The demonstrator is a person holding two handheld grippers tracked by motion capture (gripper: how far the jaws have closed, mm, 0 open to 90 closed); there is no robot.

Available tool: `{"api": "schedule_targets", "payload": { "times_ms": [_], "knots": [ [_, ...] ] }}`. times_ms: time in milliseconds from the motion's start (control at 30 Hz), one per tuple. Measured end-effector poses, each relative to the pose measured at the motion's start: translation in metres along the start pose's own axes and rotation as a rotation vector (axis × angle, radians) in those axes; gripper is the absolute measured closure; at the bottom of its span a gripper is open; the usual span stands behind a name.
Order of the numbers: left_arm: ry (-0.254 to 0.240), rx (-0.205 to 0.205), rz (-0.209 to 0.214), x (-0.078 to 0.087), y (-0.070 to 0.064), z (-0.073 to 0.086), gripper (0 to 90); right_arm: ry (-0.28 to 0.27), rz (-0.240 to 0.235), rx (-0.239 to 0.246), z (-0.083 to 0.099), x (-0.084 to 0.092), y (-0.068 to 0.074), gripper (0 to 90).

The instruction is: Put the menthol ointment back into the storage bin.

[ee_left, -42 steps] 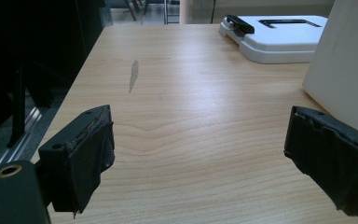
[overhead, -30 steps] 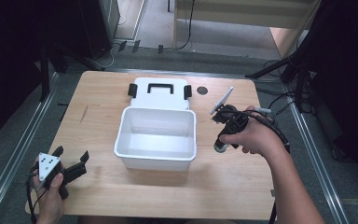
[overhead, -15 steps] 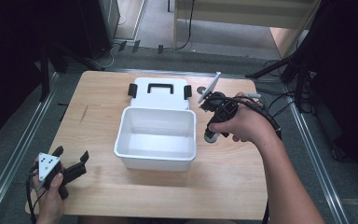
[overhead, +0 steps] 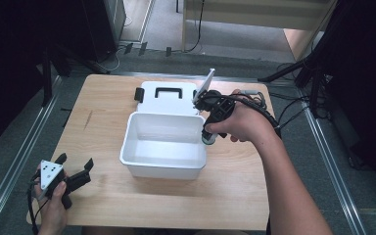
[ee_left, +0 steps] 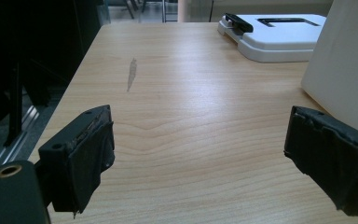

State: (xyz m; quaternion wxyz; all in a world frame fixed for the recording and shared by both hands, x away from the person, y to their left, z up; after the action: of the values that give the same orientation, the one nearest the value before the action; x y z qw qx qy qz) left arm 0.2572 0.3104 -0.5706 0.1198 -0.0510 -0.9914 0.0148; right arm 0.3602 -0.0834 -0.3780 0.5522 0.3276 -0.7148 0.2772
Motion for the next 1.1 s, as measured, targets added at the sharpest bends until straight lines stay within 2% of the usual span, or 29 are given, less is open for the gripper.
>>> {"api": "schedule_targets", "payload": {
  "times_ms": [233,433,533,767,900,1100],
  "knots": [
    [-0.001,0.001,0.002,0.0,0.0,0.0,8.9,-0.011,-0.015,0.062,-0.021,-0.006,0.015,51.8],
    [0.002,0.0,0.003,0.0,0.0,0.0,8.9,-0.016,-0.02,0.117,-0.031,-0.017,0.023,51.8],
    [0.002,0.002,0.003,0.0,0.0,0.0,8.9,-0.02,-0.015,0.163,-0.037,-0.026,0.028,51.8],
    [0.001,0.008,0.004,0.0,0.001,0.0,8.9,-0.028,-0.02,0.227,-0.042,-0.046,0.031,51.7],
    [0.003,0.005,0.006,0.0,0.001,0.0,8.9,-0.02,-0.023,0.25,-0.042,-0.055,0.031,51.7],
    [0.005,0.005,0.006,0.0,0.0,0.0,8.9,0.004,-0.018,0.283,-0.038,-0.079,0.029,51.7]
  ]
}}
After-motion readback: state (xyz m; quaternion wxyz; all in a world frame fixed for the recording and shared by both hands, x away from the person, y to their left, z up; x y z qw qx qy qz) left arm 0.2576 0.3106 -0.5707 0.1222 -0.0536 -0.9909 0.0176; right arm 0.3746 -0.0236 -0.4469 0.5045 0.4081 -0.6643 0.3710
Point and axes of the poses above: each handheld gripper's, and its own axes: x roughly backward along the jaws, z roughly out of its underside, y roughly to its left, the point moved 6 cm from there along -x, roughly forward along the jaws, and after that the axes turned 5 degrees about -y, right-handed, at the moved point
